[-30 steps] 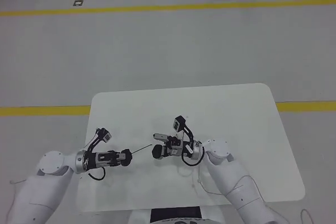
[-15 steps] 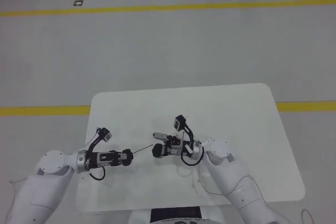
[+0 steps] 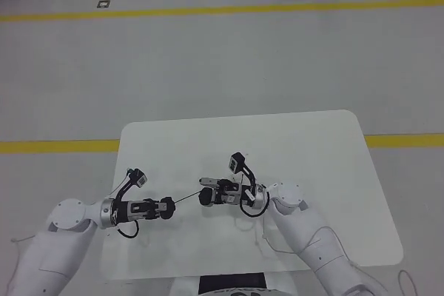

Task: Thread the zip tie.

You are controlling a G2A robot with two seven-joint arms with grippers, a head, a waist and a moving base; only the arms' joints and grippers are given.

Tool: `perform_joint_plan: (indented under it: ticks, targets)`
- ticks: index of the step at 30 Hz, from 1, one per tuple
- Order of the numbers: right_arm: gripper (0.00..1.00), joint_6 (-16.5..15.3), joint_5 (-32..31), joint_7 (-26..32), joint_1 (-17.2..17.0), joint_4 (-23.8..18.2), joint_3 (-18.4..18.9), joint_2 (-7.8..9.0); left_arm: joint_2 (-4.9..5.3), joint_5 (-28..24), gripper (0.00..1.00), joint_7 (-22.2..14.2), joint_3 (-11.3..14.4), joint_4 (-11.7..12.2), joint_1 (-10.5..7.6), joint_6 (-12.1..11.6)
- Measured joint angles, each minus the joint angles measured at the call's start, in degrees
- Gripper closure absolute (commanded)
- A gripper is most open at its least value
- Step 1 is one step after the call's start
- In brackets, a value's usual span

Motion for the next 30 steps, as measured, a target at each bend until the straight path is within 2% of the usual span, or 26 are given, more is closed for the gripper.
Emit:
perform_joint_plan:
  ticks: [12,15,30]
  targets:
    - [0.68,-2.02,2.12,0.0,1.24,3.94,-1.6,0.37,0.0,0.0,1.0,0.0,0.0,0.0,0.0,0.0]
    - [0.75,-2.54,2.43,-0.38,1.57,4.52,-1.96,0.43,0.0,0.0,1.0,0.0,0.0,0.0,0.0,0.0]
    - [0.85,-4.55,3.9,-1.44,2.89,6.56,-3.75,0.71,0.0,0.0,1.0,0.0,0.0,0.0,0.0,0.0]
